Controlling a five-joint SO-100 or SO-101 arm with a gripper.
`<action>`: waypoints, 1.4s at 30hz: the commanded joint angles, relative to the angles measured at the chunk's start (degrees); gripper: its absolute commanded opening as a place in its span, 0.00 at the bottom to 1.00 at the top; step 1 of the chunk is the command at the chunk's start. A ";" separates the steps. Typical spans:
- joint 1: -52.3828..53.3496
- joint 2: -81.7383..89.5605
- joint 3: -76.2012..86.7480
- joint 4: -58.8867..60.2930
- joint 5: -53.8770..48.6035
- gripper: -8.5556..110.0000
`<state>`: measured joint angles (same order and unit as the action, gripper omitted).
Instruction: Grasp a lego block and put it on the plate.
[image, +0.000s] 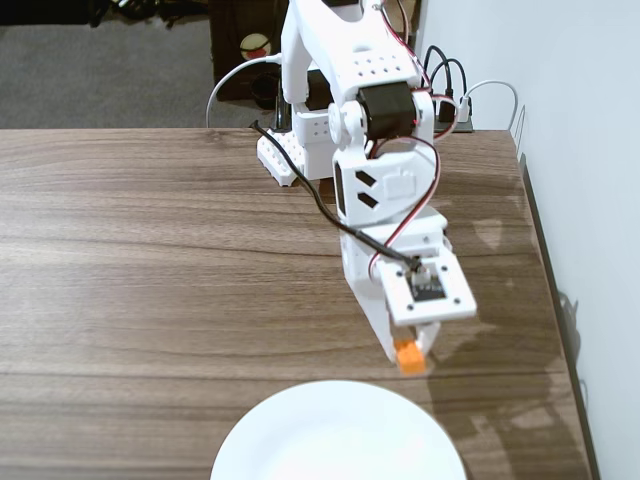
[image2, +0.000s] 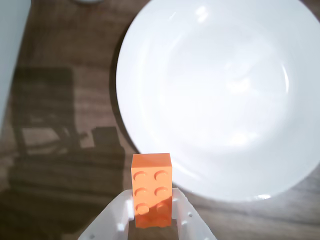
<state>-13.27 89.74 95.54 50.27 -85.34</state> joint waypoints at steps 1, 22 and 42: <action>0.70 -2.02 -5.45 -1.05 2.29 0.11; 7.73 -18.19 -18.81 2.29 8.26 0.11; 7.82 -23.20 -21.62 2.81 9.49 0.12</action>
<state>-5.19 66.27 76.82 52.91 -75.85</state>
